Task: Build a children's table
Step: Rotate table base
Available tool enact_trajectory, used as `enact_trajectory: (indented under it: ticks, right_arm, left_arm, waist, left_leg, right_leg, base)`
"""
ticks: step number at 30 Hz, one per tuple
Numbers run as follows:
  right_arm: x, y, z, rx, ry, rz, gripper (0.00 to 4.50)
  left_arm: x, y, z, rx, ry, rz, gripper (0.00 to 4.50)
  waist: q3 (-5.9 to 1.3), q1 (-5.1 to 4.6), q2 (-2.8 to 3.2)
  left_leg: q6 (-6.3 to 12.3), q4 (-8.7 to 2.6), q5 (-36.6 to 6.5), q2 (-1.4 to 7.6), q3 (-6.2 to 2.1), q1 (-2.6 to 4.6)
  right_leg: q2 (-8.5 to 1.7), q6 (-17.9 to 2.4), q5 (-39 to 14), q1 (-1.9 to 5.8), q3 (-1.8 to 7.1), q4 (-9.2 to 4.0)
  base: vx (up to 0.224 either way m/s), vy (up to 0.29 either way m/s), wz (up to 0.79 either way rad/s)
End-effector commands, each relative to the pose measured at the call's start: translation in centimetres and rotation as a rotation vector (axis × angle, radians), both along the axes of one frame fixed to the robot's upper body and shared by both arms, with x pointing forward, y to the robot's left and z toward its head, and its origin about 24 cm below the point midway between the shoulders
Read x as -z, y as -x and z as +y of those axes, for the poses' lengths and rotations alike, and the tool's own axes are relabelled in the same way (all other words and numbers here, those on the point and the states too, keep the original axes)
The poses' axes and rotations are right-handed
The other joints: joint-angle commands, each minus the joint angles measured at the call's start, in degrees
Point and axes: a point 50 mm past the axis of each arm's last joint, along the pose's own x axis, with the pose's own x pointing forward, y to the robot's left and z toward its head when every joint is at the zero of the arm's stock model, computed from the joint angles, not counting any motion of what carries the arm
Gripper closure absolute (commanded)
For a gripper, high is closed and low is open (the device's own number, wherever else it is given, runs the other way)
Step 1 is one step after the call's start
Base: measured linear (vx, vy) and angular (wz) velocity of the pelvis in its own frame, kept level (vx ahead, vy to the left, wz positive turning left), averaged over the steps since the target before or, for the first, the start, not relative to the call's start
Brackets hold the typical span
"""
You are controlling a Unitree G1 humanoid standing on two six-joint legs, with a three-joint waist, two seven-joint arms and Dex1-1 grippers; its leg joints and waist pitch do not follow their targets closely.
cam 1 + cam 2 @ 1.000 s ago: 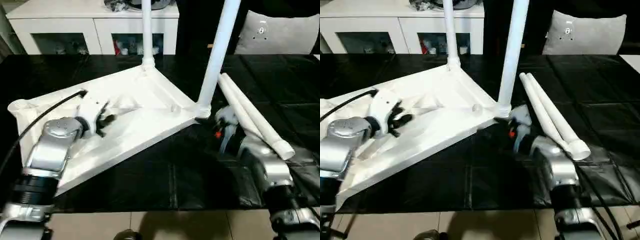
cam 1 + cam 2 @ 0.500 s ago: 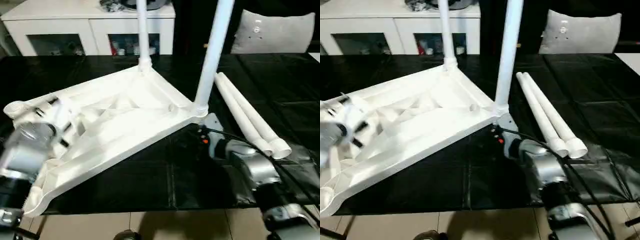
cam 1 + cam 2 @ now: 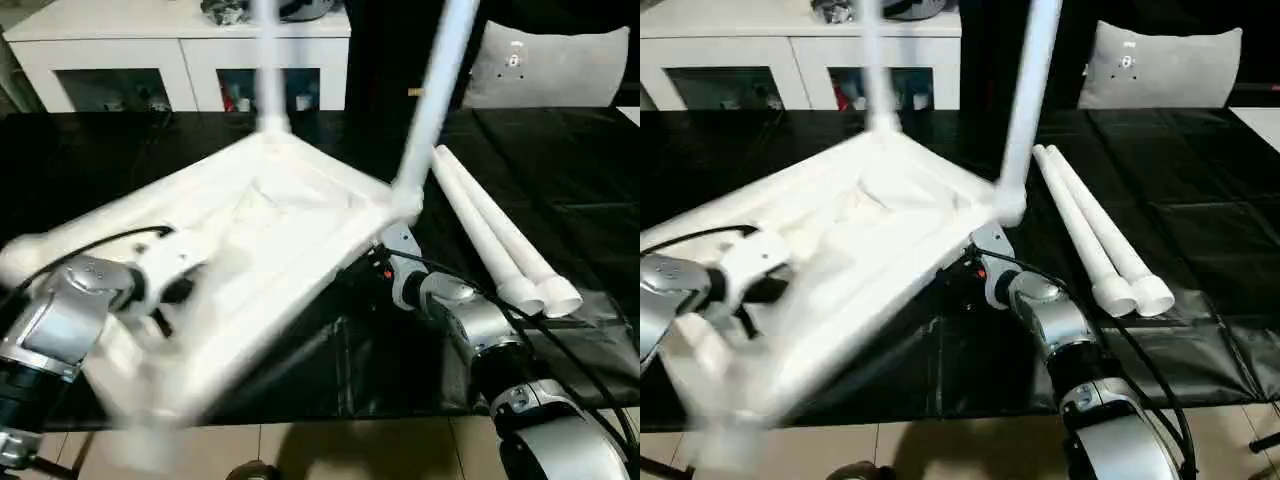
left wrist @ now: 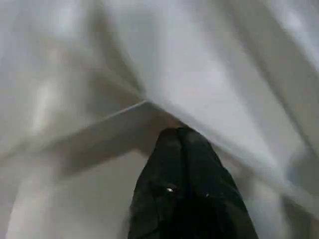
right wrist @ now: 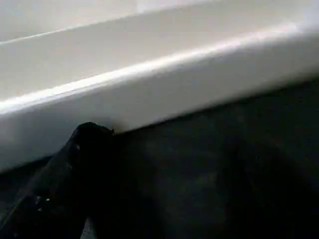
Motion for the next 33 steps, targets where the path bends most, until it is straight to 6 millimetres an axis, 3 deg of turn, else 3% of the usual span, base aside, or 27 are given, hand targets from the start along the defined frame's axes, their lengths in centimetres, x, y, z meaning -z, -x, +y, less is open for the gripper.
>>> enact_trajectory:
  ticks: [1,2,3,6,7,9,13,15,16,18,19,22,24,29,31,33]
  right_arm:
    - [-1.1,-0.5,1.4,-0.033,-0.027,-0.041,0.00]
    - [-1.1,-0.6,1.4,-0.032,-0.026,-0.042,0.00]
    - [-1.2,-0.7,1.0,-0.020,-0.024,-0.050,0.00]
    - [-1.3,-0.8,0.6,-0.006,-0.018,-0.060,0.00]
    - [-1.3,-0.8,0.5,-0.001,-0.017,-0.063,0.00]
    - [-1.8,-1.2,-0.6,0.043,-0.003,-0.091,0.00]
    - [-2.4,-1.7,-1.7,0.108,0.005,-0.116,0.00]
    - [-3.2,-2.1,-2.8,0.167,0.005,-0.158,0.00]
    - [-3.4,-2.3,-3.2,0.195,0.005,-0.170,0.00]
    - [-4.6,-2.8,-4.7,0.290,0.017,-0.224,0.00]
    - [-5.1,-3.0,-5.3,0.334,0.034,-0.233,0.00]
    - [-6.3,-3.3,-7.1,0.466,0.106,-0.230,0.00]
    - [-6.7,-3.3,-7.9,0.496,0.130,-0.211,0.00]
    - [-7.1,-3.0,-9.6,0.536,0.191,-0.105,0.00]
    - [-7.1,-2.8,-10.6,0.564,0.215,-0.059,0.00]
    - [-7.0,-2.3,-11.6,0.568,0.226,0.057,0.00]
  left_arm:
    - [-0.5,0.3,-3.6,0.179,0.128,-0.002,4.47]
    - [-0.5,0.2,-3.9,0.183,0.133,-0.004,4.47]
    - [0.1,-0.4,-5.6,0.202,0.168,-0.023,4.47]
    - [0.7,-2.0,-6.7,0.130,0.159,-0.099,4.47]
    - [0.8,-2.4,-6.8,0.110,0.153,-0.118,4.47]
    - [1.2,-5.0,-7.3,-0.045,0.094,-0.244,4.47]
    - [1.4,-6.0,-7.5,-0.108,0.066,-0.299,4.47]
    - [1.6,-6.6,-7.5,-0.146,0.038,-0.341,4.47]
    - [1.6,-6.8,-7.5,-0.161,0.035,-0.361,4.47]
    - [1.5,-7.4,-7.6,-0.211,0.058,-0.422,4.47]
    - [1.3,-7.5,-8.0,-0.209,0.099,-0.437,4.47]
    - [0.6,-6.9,-9.3,-0.150,0.258,-0.411,4.47]
    - [0.2,-6.4,-9.6,-0.117,0.330,-0.385,4.17]
    - [-0.6,-5.0,-9.6,-0.009,0.367,-0.376,3.92]
    - [-1.0,-4.2,-9.6,0.031,0.396,-0.366,3.70]
    - [-1.5,-2.2,-9.6,0.148,0.412,-0.301,3.58]
  waist:
    - [-3.67,-0.19,0.67]
    - [-3.70,-0.17,0.63]
    - [-3.70,-0.25,0.52]
    - [-3.82,-0.12,0.39]
    - [-3.82,-0.11,0.19]
    - [-3.87,-0.21,0.01]
    - [-4.05,-0.17,-0.26]
    - [-4.21,0.06,-0.22]
    - [-4.29,0.11,0.23]
    - [-4.43,0.06,-0.17]
    - [-4.42,0.31,0.22]
    - [-4.45,0.60,-0.10]
    - [-4.43,0.97,-0.23]
    - [-4.11,0.99,-0.12]
    - [-4.12,0.90,-0.40]
    - [-3.96,0.72,-0.30]
  left_leg:
    - [-2.82,-4.59,-14.0,3.10,-1.36,2.07]
    - [-2.74,-4.55,-13.8,3.10,-1.34,2.07]
    - [-2.04,-4.49,-13.3,3.08,-1.27,2.05]
    - [-1.55,-4.25,-12.1,3.03,-1.25,1.94]
    - [-1.33,-4.16,-12.0,2.96,-1.22,1.94]
    - [-0.72,-3.96,-11.6,2.89,-1.19,1.91]
    - [0.34,-3.84,-10.0,2.98,-1.42,1.51]
    - [1.38,-3.55,-8.2,2.97,-1.31,1.65]
    - [1.48,-3.49,-8.0,3.00,-1.38,1.66]
    - [2.08,-3.34,-6.8,2.90,-1.36,1.61]
    - [2.53,-3.31,-6.4,3.01,-1.43,1.69]
    - [2.62,-3.25,-5.3,3.03,-1.33,1.80]
    - [2.58,-3.26,-5.1,3.11,-1.20,1.88]
    - [2.03,-3.41,-6.8,3.17,-1.11,1.71]
    - [1.37,-3.50,-6.8,3.20,-1.14,1.73]
    - [0.88,-3.61,-7.1,3.33,-1.11,1.72]
  right_leg:
    - [-4.04,-13.8,-2.4,1.69,2.57,-3.17]
    - [-4.05,-13.7,-2.4,1.76,2.57,-3.16]
    - [-4.00,-13.5,-2.3,1.81,2.61,-3.31]
    - [-4.14,-13.2,-1.7,2.07,2.63,-3.28]
    - [-4.11,-12.9,-2.1,2.14,2.63,-3.43]
    - [-4.02,-12.4,-2.2,2.25,2.65,-3.64]
    - [-4.24,-12.3,-1.5,2.51,2.50,-3.45]
    - [-4.11,-12.9,0.7,2.38,2.44,-3.33]
    - [-4.16,-13.1,1.3,2.38,2.41,-3.16]
    - [-3.97,-13.1,3.7,2.56,2.37,-3.08]
    - [-4.10,-13.5,4.1,2.37,2.28,-3.04]
    - [-3.96,-13.7,4.6,2.48,2.26,-2.95]
    - [-4.17,-13.9,3.8,2.34,2.30,-2.94]
    - [-3.95,-13.5,0.6,2.29,2.30,-3.13]
    - [-4.03,-13.4,-0.1,2.40,2.30,-3.03]
    - [-3.93,-13.3,-1.1,2.41,2.28,-3.02]
  base:
    - [0.000,0.000,0.00]
    - [0.000,0.000,0.00]
    - [0.000,0.000,0.00]
    - [0.000,0.000,0.00]
    - [0.000,0.000,0.00]
    - [0.000,0.000,0.00]
    - [0.000,0.000,0.00]
    - [0.000,0.000,0.00]
    - [0.000,0.000,0.00]
    - [0.000,0.000,0.00]
    - [0.000,0.000,0.00]
    - [0.000,0.000,0.00]
    - [0.000,0.000,0.00]
    - [0.000,0.000,0.00]
    - [0.000,0.000,0.00]
    - [0.000,0.000,0.00]
